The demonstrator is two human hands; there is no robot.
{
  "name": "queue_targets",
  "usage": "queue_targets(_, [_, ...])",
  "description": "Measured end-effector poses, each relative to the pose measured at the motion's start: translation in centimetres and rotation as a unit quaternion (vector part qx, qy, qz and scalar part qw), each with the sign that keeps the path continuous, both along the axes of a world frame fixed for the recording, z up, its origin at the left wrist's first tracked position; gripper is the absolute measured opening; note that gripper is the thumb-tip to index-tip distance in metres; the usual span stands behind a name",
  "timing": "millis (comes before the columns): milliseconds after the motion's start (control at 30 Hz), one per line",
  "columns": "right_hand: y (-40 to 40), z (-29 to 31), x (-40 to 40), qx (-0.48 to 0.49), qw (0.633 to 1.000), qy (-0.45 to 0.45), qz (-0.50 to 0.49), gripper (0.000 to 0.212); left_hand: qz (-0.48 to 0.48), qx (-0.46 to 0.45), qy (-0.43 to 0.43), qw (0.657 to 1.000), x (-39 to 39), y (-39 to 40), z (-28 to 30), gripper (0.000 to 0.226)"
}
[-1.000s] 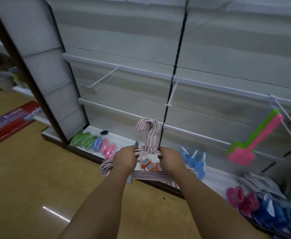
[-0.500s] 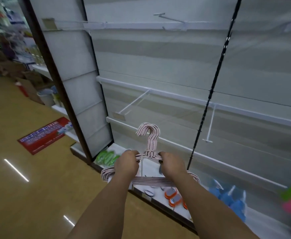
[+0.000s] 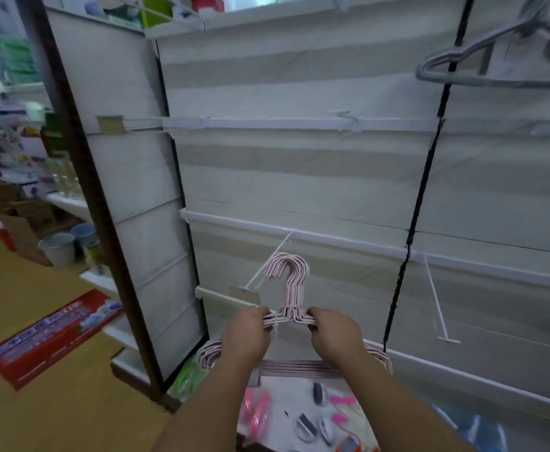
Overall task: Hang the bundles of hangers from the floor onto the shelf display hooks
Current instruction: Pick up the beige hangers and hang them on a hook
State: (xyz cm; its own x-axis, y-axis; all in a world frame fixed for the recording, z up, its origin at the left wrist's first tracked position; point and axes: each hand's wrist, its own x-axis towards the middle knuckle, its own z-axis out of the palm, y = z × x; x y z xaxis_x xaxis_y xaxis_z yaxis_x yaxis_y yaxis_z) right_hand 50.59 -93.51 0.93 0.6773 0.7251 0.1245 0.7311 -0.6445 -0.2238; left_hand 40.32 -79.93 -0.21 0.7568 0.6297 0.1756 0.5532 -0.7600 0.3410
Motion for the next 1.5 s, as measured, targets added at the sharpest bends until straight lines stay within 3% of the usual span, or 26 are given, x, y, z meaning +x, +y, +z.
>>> queue_targets(300, [4.4,9.9,-2.3,0.128,0.982,-0.067,-0.122,0.031,-0.113,0.071,-0.134,0.982,0.6,6.3,10.0,0.022])
queue_targets(633, [3.7,23.3,-2.2,0.186,0.945,-0.185,-0.195,0.025,-0.231,0.186,-0.225,0.928,1.8,6.6,23.1,0.037])
queue_targets(967, [3.1,33.5,1.4,0.24,0.907,-0.271,-0.213,0.021,-0.199,0.274,-0.355,0.872,6.6,6.5,32.6,0.036])
queue_targets(1500, [1.1,38.6,10.8,0.276,0.894,-0.263,-0.235,0.009,-0.185,0.321,-0.362,0.855,16.1,5.0,38.3,0.035])
